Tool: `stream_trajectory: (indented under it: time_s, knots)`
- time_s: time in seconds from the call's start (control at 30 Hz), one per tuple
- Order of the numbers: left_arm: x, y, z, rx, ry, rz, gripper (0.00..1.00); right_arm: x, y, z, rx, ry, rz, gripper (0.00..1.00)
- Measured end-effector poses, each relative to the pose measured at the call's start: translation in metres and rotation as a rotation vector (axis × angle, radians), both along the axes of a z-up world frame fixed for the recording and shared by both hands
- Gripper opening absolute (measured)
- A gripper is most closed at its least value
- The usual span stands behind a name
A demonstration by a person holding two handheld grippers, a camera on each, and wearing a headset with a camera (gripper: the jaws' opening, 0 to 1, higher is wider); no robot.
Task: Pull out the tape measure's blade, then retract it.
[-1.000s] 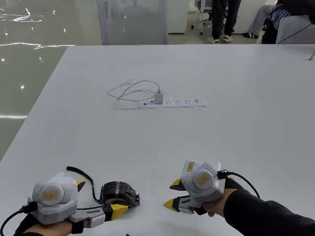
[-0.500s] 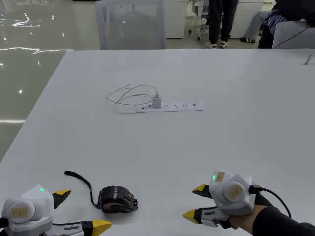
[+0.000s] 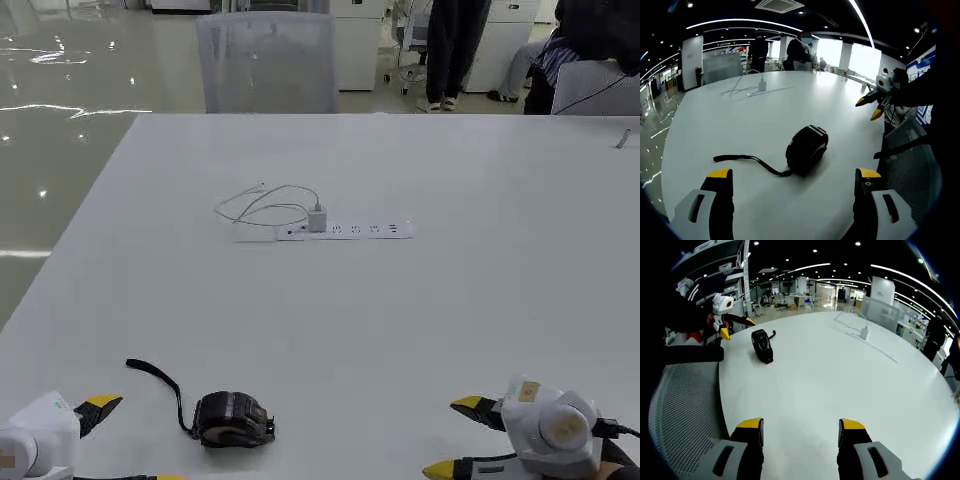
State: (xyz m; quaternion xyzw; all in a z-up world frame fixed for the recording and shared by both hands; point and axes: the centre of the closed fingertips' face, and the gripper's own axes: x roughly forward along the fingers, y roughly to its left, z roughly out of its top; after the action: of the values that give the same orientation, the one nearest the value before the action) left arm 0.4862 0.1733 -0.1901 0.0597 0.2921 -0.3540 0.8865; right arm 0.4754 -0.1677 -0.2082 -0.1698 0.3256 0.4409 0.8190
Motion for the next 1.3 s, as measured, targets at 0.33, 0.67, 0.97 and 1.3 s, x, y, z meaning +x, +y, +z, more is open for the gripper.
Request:
stream_trajectory:
  time_s: [0.33, 0.67, 0.97, 1.3]
  knots:
    - [-0.005, 0.015, 0.001, 0.006, 0.010, 0.015, 0.99, -0.005, -0.035, -0.001, -0.005, 0.010, -0.057, 0.69]
    - [-0.005, 0.032, 0.007, 0.017, -0.006, 0.042, 0.99, -0.009, -0.049, 0.005, 0.009, -0.018, -0.065, 0.84]
    - [-0.009, 0.037, 0.011, 0.029, -0.014, 0.039, 0.99, -0.011, -0.056, 0.014, 0.057, -0.033, -0.079, 0.99]
    - [-0.009, 0.040, 0.013, 0.027, -0.023, 0.048, 0.99, -0.012, -0.057, 0.013, 0.053, -0.029, -0.070, 0.99]
